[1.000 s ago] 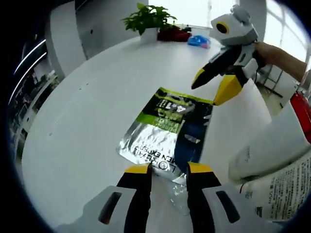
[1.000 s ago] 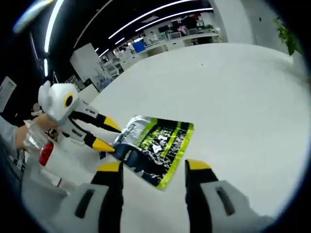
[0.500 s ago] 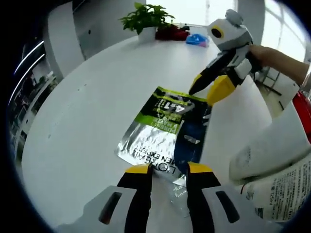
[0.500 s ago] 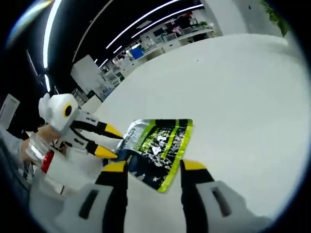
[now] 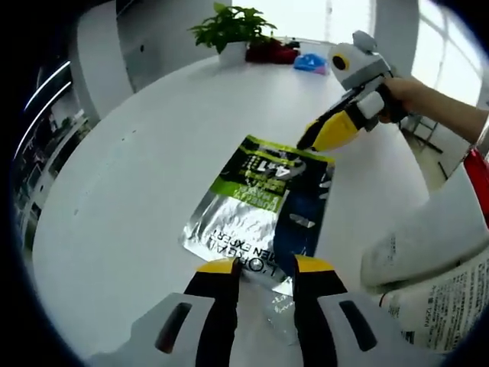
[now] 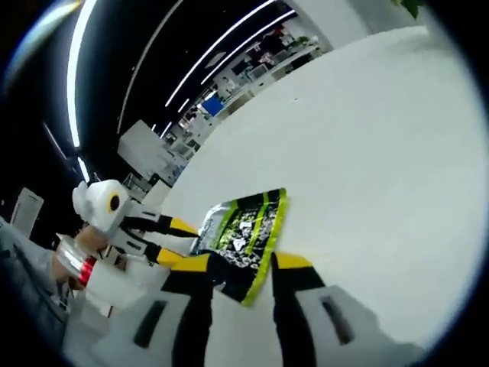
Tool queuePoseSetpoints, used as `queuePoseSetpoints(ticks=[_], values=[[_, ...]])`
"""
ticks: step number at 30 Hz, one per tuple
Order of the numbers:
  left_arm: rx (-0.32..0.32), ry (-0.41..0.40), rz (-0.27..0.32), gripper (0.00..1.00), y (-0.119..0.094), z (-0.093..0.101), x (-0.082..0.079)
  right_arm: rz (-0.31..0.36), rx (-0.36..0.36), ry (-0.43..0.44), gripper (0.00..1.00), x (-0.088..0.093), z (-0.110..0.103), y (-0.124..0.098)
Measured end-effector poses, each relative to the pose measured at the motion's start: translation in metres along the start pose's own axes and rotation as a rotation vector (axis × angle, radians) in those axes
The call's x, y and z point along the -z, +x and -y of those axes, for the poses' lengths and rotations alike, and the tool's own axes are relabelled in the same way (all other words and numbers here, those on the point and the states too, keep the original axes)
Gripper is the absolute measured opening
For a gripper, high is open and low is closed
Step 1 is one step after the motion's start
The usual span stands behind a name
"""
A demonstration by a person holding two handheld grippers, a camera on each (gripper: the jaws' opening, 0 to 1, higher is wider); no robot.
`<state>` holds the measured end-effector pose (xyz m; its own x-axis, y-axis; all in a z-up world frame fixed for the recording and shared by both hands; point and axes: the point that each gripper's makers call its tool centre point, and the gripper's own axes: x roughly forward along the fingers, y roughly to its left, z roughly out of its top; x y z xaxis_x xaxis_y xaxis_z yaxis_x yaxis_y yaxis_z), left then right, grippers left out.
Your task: Arrange the skincare products in the storage area until every visible bottle or jar stands upright without overlapping.
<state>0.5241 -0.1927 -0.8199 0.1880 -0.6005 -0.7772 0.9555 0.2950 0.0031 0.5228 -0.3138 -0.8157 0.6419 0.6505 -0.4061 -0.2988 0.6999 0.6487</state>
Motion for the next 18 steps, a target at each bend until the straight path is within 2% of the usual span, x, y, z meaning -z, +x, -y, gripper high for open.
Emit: queuePoseSetpoints(ticks=[3,8,12,14,16,18], values=[[0.004,0.001,-0.002,0.24,0.002,-0.005,0.001,0.032,-0.051,0.084,0.27,-0.004,-0.002,0.0],[0.016,0.018,-0.005,0.22,0.004,-0.008,0.002,0.033,-0.072,0.099,0.26,-0.004,0.0,-0.001],[0.031,0.026,-0.018,0.2,0.005,-0.007,0.002,0.031,-0.13,0.16,0.27,-0.004,-0.007,-0.002],[0.034,0.031,-0.023,0.2,0.006,-0.006,0.002,0.025,-0.148,0.187,0.26,-0.003,-0.007,-0.003],[0.037,0.033,-0.022,0.2,0.006,-0.005,0.001,-0.031,-0.202,0.236,0.23,0.006,-0.014,-0.004],[0.04,0.037,-0.021,0.19,0.006,-0.004,0.001,-0.041,-0.222,0.229,0.21,0.009,-0.018,0.0]])
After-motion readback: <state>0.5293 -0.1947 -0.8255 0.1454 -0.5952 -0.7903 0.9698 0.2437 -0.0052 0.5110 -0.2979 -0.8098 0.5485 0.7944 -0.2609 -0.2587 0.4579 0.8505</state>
